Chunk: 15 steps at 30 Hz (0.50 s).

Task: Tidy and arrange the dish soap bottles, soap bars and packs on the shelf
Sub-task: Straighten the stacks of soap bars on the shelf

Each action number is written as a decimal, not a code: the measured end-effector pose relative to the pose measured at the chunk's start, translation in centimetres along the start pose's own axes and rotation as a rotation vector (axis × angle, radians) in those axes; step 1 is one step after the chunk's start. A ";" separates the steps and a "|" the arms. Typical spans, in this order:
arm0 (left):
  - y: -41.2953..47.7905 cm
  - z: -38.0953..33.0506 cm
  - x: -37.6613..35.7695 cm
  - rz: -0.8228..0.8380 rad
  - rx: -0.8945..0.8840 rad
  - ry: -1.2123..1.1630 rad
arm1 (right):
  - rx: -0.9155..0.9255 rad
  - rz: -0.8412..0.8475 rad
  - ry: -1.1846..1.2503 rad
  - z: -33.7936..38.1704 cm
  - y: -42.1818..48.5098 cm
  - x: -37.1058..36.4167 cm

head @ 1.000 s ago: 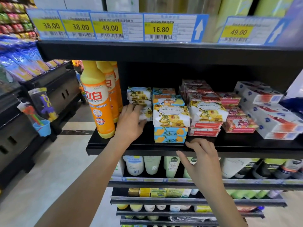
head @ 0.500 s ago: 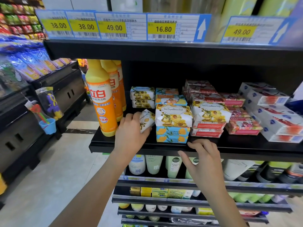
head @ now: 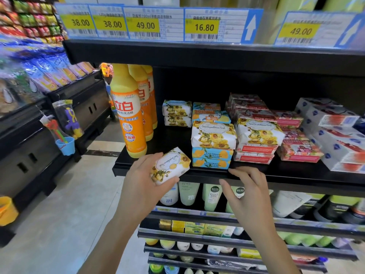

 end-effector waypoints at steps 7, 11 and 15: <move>-2.8 -0.1 1.6 0.055 -0.098 -0.237 | -0.188 0.068 0.369 2.7 -0.5 0.9; -3.5 -2.8 1.4 0.127 -0.205 -0.299 | -0.367 0.328 0.771 4.9 -1.2 -2.1; -4.0 -5.4 0.4 0.174 -0.313 -0.326 | -0.426 0.426 0.890 6.1 -1.3 -3.0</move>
Point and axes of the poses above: each hand's wrist, its own y-axis towards the middle knuckle, its own x-axis out of the back of the hand, z = x × y, the point moved 10 cm from there along y, towards the middle knuckle, and after that the axes turned 9 degrees about y, right-handed, at the moved point
